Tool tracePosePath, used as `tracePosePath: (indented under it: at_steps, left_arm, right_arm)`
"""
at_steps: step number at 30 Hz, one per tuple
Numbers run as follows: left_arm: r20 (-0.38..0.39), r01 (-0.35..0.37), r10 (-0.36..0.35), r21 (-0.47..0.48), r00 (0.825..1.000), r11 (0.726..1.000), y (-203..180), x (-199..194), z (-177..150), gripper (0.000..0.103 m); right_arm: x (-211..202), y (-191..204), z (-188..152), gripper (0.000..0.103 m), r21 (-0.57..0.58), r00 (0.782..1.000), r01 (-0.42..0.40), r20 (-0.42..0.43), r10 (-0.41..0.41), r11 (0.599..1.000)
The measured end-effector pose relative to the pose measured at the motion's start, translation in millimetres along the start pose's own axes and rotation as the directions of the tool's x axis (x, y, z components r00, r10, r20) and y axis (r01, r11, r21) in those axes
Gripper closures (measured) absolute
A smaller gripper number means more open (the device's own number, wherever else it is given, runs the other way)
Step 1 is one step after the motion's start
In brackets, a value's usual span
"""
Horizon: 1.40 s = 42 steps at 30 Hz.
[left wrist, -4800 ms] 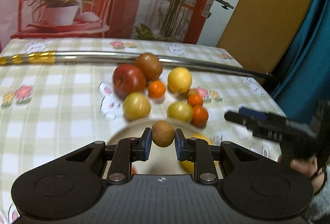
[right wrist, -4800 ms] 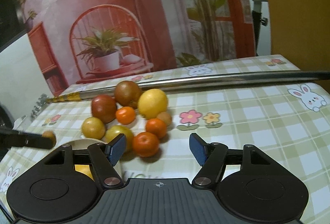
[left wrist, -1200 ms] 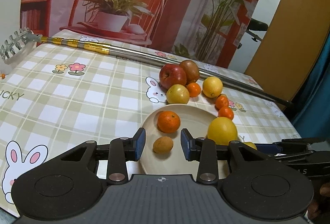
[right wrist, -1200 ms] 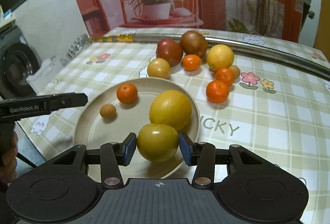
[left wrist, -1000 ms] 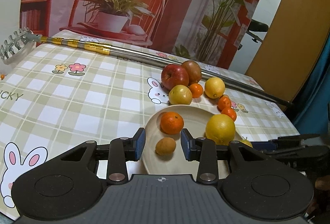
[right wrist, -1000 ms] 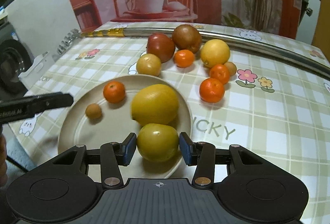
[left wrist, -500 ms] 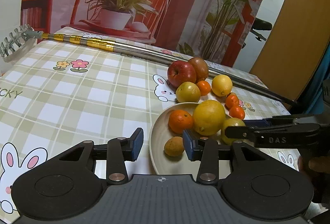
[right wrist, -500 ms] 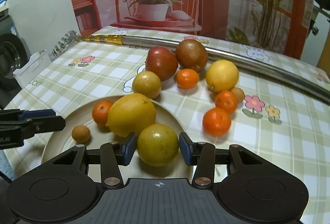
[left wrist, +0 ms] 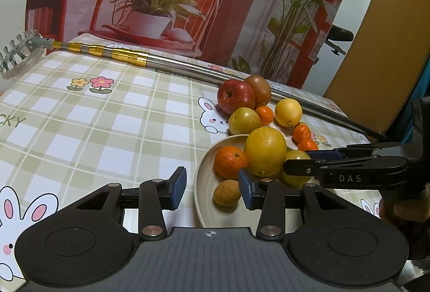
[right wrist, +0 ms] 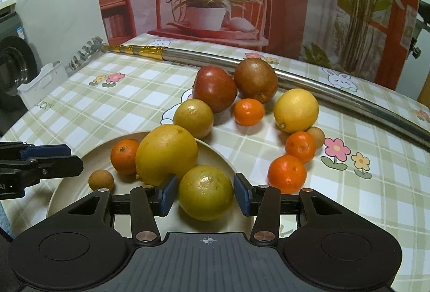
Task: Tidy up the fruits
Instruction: 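Carry the green-yellow citrus onto the plate and open the right tool, then move both tools back over the fruit pile beside the plate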
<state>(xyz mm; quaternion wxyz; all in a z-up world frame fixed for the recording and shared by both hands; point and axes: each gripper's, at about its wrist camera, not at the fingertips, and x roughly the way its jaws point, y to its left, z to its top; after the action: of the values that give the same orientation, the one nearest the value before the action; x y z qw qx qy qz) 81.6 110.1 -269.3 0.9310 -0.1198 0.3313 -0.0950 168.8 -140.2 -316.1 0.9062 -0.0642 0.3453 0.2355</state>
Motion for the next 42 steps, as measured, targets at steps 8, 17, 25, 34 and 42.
tracePosePath:
  at_steps: [8,17,25,34,42]
  left_arm:
    - [-0.011,-0.015,0.015,0.010,1.000,1.000,-4.3,-1.8,2.4,0.058]
    - [0.000,-0.037,0.037,0.059,0.999,0.998,-13.2,-6.8,15.5,0.058]
    - [0.000,-0.046,0.046,0.059,0.999,0.997,-16.5,-7.3,42.1,0.058]
    - [-0.004,-0.023,0.023,0.065,1.000,0.998,-28.9,4.7,78.4,0.058]
    - [-0.037,-0.002,0.007,0.127,0.999,0.992,-47.3,25.5,97.3,0.058]
  right_arm:
    - [-20.3,0.4,1.3,0.046,-0.025,0.998,-0.005,0.068,0.007,1.000]
    - [-39.8,-30.2,-0.2,0.046,0.049,0.990,0.021,0.141,-0.027,0.999]
    - [-46.1,-69.6,-1.4,0.046,0.123,0.976,0.043,0.205,-0.068,0.991]
    - [-38.8,-104.2,-11.1,0.046,0.215,0.963,0.045,0.251,-0.099,0.976]
    - [-23.5,-127.9,-21.9,0.046,0.266,0.946,0.058,0.294,-0.138,0.962]
